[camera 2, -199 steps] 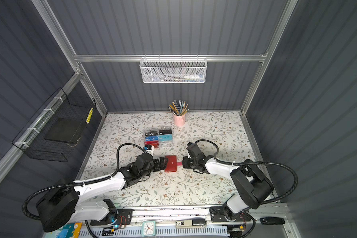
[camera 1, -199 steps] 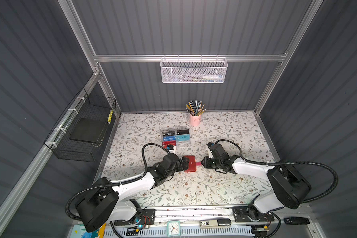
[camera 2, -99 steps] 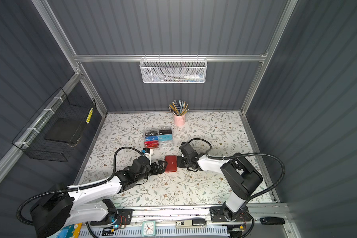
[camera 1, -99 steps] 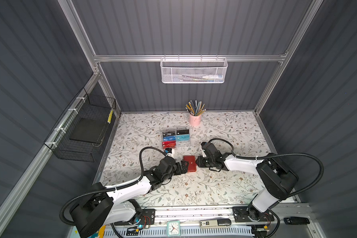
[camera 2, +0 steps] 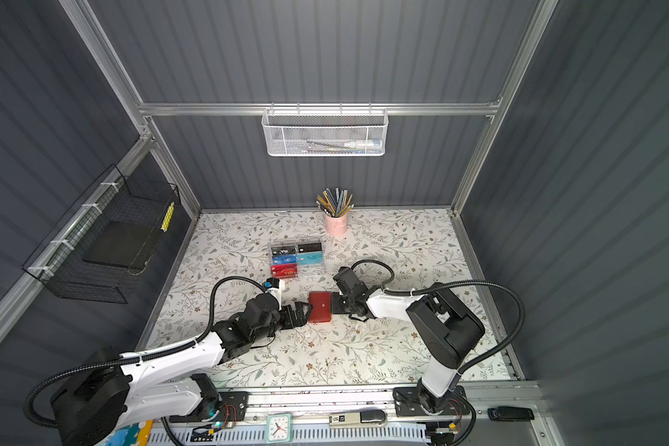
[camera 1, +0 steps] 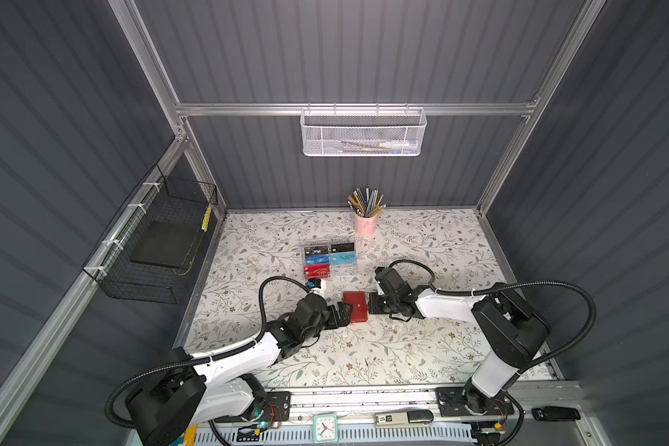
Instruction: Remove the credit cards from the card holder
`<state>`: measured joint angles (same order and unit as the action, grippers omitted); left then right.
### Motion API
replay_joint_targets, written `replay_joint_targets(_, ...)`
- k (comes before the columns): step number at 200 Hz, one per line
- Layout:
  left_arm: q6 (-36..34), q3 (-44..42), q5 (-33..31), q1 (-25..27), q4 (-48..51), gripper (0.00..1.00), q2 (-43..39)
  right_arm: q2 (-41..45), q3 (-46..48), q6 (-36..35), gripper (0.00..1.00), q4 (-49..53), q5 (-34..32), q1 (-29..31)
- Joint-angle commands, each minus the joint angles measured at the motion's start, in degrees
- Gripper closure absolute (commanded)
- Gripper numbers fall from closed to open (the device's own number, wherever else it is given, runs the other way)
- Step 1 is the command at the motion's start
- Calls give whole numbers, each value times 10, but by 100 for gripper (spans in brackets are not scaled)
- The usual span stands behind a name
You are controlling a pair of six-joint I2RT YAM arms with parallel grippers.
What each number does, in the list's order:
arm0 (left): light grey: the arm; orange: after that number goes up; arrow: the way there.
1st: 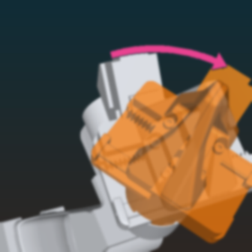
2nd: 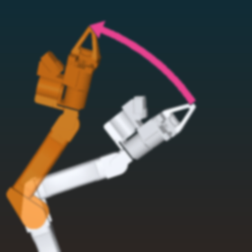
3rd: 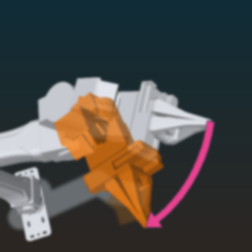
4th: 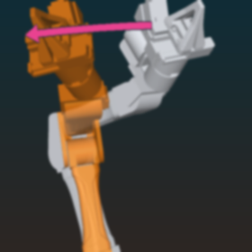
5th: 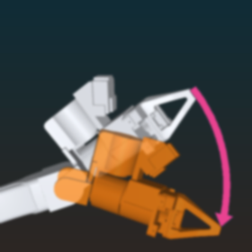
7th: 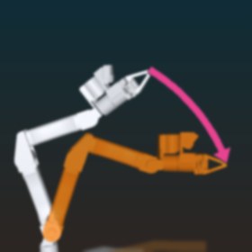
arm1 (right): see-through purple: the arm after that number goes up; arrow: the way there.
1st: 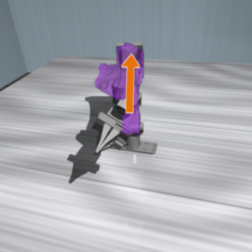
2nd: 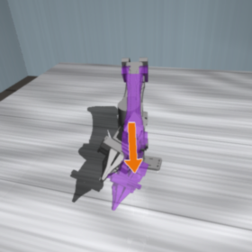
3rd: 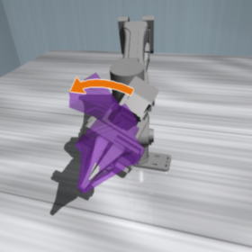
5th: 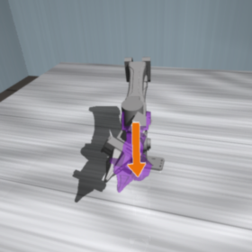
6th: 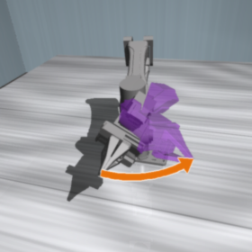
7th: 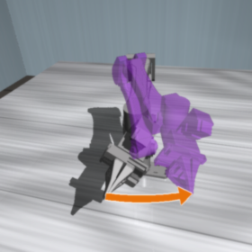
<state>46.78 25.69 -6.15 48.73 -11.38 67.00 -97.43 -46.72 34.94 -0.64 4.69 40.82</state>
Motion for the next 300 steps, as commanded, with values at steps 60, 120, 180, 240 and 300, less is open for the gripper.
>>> replay_joint_targets(60,5,-24,4,3,-3,0,-18,103,-85,-41,100,178,-100,28)
replay_joint_targets(120,2,-33,3,4,-6,0,-21,76,-133,-63,100,242,-113,43)
replay_joint_targets(180,1,-42,-5,3,1,0,-33,67,-139,-82,100,180,-31,60)
replay_joint_targets(240,-7,-26,-11,3,14,0,-27,125,-63,-88,100,159,-29,26)
replay_joint_targets(300,-2,27,35,3,-42,0,64,145,22,-74,100,128,-8,-53)
